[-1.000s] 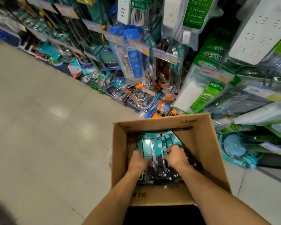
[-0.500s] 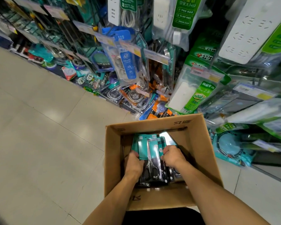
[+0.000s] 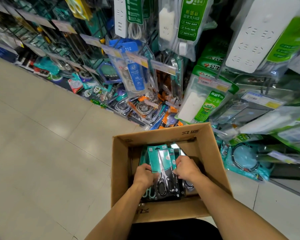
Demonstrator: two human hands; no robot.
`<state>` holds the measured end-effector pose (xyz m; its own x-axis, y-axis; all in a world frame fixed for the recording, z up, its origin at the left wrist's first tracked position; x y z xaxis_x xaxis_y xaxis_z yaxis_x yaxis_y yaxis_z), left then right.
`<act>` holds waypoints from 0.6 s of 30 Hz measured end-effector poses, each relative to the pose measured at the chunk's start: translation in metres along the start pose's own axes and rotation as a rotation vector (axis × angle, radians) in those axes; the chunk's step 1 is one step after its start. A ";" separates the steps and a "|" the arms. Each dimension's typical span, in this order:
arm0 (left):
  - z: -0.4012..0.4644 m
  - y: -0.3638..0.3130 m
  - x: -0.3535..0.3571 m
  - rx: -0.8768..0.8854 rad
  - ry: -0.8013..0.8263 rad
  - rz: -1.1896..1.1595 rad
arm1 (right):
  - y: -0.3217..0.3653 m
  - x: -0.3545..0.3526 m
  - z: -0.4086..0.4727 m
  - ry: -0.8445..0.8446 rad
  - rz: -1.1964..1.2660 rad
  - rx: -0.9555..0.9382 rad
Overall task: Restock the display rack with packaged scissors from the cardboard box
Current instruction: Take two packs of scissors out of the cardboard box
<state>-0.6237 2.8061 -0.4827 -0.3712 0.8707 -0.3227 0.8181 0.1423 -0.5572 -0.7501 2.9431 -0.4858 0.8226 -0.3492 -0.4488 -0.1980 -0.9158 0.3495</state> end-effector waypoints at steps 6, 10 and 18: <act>-0.008 -0.016 -0.008 0.134 0.008 0.085 | 0.007 -0.012 -0.015 -0.041 -0.005 -0.119; -0.023 -0.030 -0.018 0.263 -0.011 0.153 | 0.007 -0.020 -0.025 -0.093 -0.001 -0.141; -0.057 -0.052 -0.053 0.384 -0.125 0.154 | 0.018 -0.047 -0.052 -0.244 0.018 -0.276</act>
<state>-0.6212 2.7793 -0.3930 -0.3277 0.8008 -0.5013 0.6539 -0.1907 -0.7322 -0.7648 2.9536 -0.4152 0.6626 -0.4326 -0.6115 -0.0328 -0.8323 0.5533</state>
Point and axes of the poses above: each hand's wrist, its own z-axis towards the middle knuckle, its own x-axis out of the palm, y = z × x, the point moved 7 cm from there along z, towards the middle knuckle, and after that the axes turned 6 degrees about x, right-handed, at the moved point
